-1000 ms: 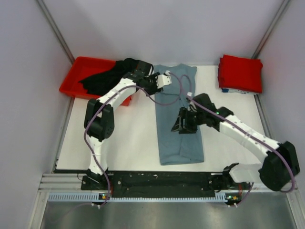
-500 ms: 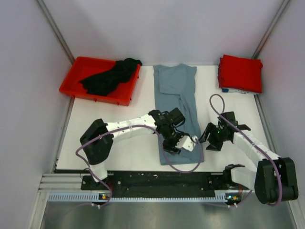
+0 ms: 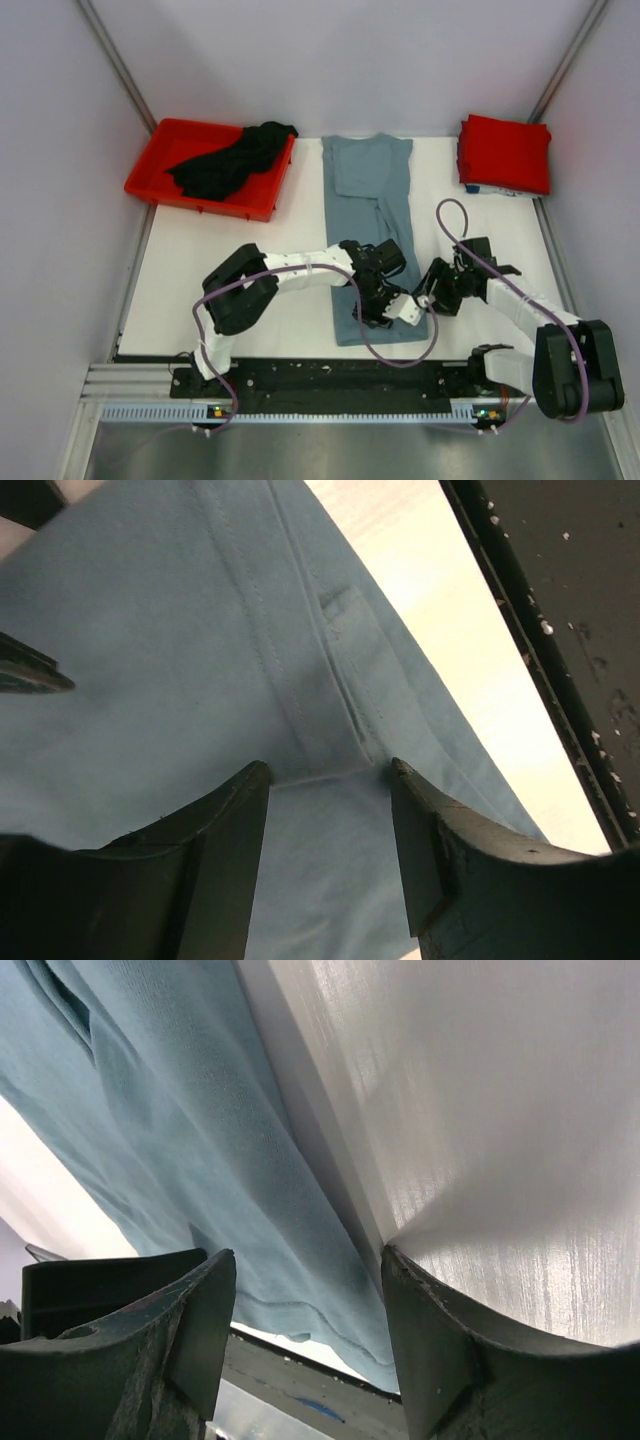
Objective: Fold and stack the t-shirts
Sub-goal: Grab the bottom of the folded rectangular tshirt with both arms
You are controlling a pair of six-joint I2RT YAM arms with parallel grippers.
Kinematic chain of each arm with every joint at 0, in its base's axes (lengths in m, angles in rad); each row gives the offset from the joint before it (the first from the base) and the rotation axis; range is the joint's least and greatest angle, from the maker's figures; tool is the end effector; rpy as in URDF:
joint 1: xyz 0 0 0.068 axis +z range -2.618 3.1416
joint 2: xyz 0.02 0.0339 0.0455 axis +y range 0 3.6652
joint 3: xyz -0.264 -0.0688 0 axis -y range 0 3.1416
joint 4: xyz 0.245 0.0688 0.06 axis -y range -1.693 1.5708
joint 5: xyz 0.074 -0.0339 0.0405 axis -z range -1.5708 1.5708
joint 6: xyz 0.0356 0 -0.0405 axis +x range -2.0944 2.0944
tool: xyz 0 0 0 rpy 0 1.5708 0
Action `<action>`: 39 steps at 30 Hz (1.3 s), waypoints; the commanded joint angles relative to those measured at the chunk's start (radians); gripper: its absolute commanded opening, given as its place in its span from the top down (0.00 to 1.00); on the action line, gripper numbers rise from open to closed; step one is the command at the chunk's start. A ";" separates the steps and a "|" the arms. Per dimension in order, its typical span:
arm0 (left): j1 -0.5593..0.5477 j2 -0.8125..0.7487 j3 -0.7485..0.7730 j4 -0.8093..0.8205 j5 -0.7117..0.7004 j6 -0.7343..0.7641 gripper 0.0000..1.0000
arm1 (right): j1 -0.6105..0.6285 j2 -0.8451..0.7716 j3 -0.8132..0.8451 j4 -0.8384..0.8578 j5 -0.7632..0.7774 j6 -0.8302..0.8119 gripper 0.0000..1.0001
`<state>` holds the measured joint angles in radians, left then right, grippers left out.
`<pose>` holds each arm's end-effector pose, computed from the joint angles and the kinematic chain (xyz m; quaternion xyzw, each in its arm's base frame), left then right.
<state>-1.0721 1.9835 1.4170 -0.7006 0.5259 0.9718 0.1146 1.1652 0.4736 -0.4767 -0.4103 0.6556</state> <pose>0.1738 -0.3565 0.1745 0.8348 0.4644 -0.2639 0.1330 0.1817 0.0352 0.1479 0.2171 0.9353 0.2585 0.1064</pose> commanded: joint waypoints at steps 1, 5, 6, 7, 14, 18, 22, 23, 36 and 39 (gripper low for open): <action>-0.006 0.018 0.077 0.006 0.009 -0.007 0.45 | -0.006 0.005 -0.024 0.033 0.016 -0.005 0.40; -0.012 0.032 0.091 -0.008 0.020 -0.021 0.49 | -0.006 0.004 -0.029 0.036 0.016 -0.007 0.41; -0.015 0.032 0.092 -0.010 0.020 -0.021 0.52 | -0.007 0.007 -0.029 0.038 0.016 -0.005 0.41; -0.015 0.032 0.095 -0.011 0.016 -0.021 0.57 | -0.006 0.007 -0.027 0.036 0.016 -0.008 0.41; -0.017 0.034 0.103 -0.053 0.003 -0.012 1.00 | -0.006 0.007 -0.029 0.041 0.011 -0.008 0.41; -0.017 0.011 0.187 -0.137 0.072 -0.071 1.00 | -0.007 0.017 -0.029 0.044 0.013 -0.010 0.41; -0.020 -0.067 0.220 -0.181 0.146 -0.102 1.00 | -0.007 0.028 -0.029 0.049 0.013 -0.014 0.41; -0.020 -0.077 0.215 -0.195 0.155 -0.099 1.00 | -0.006 0.031 -0.029 0.049 0.013 -0.017 0.41; -0.029 -0.048 0.042 -0.185 0.194 -0.073 1.00 | -0.006 0.044 -0.024 0.049 0.004 -0.027 0.41; -0.029 -0.035 0.037 -0.200 0.183 -0.053 1.00 | -0.007 0.040 -0.024 0.041 0.005 -0.028 0.41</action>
<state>-1.0943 1.9381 1.4616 -0.8875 0.6624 0.8936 0.1146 1.1896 0.4648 -0.4297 -0.4587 0.6556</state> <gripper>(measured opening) 0.009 0.586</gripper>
